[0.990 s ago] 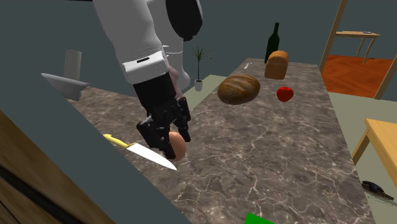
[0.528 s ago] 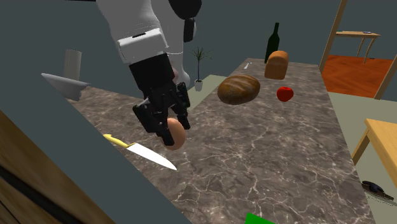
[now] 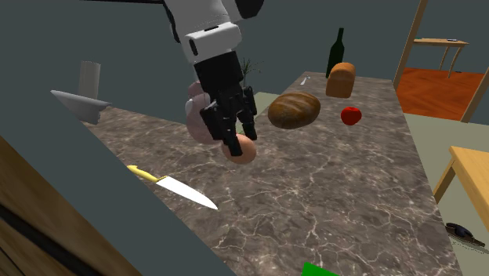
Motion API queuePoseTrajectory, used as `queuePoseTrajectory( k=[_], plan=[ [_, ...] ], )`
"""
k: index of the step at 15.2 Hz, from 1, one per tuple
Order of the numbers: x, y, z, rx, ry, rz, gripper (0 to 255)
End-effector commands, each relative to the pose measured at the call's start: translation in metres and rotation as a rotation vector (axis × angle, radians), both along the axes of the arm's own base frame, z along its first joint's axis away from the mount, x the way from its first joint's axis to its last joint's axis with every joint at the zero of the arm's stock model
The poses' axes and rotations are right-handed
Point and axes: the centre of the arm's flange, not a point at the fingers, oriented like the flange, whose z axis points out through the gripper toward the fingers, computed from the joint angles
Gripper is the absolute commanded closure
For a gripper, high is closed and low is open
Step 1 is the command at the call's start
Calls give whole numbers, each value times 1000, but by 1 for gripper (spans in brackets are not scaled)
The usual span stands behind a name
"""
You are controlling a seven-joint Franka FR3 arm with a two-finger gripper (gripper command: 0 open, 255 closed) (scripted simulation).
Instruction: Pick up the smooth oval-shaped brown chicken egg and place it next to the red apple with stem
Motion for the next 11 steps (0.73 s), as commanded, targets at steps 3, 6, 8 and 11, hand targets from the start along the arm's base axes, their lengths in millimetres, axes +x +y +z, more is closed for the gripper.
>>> queuePoseTrajectory(
  k=[3,6,8,11],
  plan=[
    [3,54,0,-2,0,-1,255],
    [6,93,0,-2,0,-1,255],
    [8,120,0,-2,0,-1,255],
    [11,159,0,-2,0,-1,255]
  ],
)
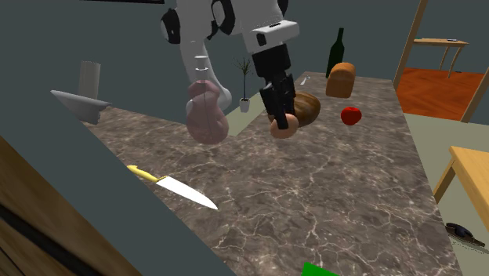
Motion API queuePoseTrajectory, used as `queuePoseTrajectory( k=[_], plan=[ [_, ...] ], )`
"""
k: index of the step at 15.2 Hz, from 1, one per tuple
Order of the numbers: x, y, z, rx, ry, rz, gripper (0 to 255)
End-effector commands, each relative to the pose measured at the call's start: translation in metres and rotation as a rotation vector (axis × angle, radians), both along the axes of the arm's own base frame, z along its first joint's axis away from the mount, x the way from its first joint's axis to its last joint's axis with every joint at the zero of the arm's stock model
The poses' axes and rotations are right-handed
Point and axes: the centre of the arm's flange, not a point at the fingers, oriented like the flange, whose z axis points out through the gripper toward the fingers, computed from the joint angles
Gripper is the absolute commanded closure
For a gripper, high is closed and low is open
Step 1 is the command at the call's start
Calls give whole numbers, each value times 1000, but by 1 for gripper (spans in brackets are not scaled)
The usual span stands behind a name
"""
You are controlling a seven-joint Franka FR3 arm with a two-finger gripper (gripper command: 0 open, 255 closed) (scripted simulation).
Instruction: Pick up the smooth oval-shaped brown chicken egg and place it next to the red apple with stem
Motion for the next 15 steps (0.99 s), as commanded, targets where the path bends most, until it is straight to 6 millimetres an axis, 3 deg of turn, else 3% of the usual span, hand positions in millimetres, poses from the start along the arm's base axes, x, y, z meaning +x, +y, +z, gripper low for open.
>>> queuePoseTrajectory(
  k=[1,15],
  plan=[
    [0,25,0,0,0,-2,255],
    [13,210,1,0,0,-2,255]
  ],
)
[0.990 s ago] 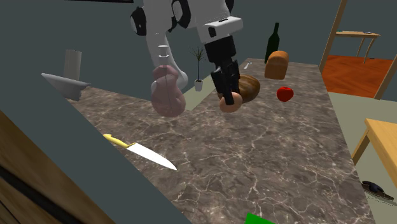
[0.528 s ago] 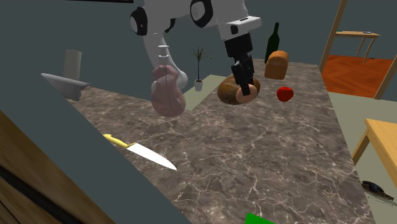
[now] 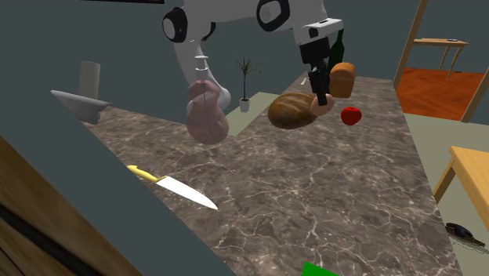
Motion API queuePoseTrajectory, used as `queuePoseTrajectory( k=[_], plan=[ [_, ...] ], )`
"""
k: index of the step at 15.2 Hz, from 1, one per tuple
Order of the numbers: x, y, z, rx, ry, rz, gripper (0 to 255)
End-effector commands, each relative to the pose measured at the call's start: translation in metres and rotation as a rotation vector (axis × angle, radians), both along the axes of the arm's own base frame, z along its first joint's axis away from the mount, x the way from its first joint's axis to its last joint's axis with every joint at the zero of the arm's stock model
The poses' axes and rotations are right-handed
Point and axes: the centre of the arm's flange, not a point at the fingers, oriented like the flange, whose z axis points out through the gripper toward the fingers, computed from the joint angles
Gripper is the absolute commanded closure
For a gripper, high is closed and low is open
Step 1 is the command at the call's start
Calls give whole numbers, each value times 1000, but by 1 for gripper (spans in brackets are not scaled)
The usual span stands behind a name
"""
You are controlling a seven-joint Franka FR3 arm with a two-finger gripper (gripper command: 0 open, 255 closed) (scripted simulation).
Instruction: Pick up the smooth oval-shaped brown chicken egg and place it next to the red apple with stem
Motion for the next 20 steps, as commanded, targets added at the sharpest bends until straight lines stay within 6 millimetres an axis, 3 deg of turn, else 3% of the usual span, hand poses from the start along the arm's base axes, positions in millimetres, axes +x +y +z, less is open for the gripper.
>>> queuePoseTrajectory(
  k=[1,14,20],
  plan=[
    [2,26,0,1,0,-2,255],
    [14,200,0,1,0,-2,255],
    [14,200,-31,1,0,-2,255]
  ],
)
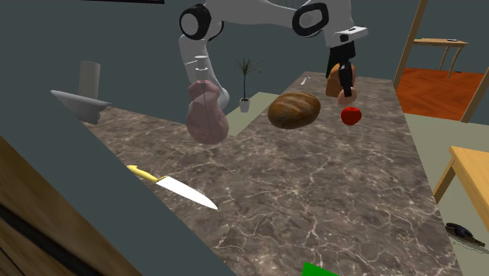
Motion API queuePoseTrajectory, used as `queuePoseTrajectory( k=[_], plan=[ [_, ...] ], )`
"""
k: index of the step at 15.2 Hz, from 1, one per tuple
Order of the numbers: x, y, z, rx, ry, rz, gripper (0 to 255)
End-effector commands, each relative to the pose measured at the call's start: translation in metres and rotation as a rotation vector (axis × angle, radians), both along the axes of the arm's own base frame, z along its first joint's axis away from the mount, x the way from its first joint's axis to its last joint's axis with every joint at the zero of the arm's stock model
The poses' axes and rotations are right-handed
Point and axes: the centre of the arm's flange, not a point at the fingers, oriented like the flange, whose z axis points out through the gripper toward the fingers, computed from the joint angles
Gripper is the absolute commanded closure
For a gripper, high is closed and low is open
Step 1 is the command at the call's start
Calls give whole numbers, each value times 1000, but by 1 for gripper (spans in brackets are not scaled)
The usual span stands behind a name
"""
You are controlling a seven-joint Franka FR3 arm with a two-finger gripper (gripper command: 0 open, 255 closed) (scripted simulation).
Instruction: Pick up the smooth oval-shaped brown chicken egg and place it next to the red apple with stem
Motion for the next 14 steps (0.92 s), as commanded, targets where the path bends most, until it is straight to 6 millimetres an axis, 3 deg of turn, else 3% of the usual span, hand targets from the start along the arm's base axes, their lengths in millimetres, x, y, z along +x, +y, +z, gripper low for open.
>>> queuePoseTrajectory(
  k=[1,14],
  plan=[
    [1,-1,-12,0,-1,0,255],
    [1,-1,-80,0,-1,0,255]
  ],
)
